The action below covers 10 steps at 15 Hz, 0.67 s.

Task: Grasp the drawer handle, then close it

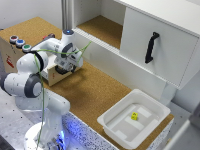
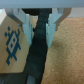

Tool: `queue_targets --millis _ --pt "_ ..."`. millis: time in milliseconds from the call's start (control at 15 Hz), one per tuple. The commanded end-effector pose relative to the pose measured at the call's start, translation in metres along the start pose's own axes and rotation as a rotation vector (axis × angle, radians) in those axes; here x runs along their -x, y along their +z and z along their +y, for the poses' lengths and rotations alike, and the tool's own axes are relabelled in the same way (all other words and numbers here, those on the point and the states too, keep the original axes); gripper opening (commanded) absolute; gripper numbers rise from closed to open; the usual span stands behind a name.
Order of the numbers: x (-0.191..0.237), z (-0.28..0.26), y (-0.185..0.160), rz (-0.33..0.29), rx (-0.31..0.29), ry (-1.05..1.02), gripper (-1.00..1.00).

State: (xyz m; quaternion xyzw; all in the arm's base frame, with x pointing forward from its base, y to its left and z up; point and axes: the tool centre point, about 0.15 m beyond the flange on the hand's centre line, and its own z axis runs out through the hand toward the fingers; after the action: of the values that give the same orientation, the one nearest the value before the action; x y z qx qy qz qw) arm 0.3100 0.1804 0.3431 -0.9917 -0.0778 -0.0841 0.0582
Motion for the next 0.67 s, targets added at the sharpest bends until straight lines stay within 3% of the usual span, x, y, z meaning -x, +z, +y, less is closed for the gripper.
queue_targets --millis 0,600 --pt "-0.029 -0.063 0.053 -0.072 0.003 -0.048 -1.0" --pt "-0.045 -0.135 0.059 -0.073 -0.103 -0.118 -1.0"
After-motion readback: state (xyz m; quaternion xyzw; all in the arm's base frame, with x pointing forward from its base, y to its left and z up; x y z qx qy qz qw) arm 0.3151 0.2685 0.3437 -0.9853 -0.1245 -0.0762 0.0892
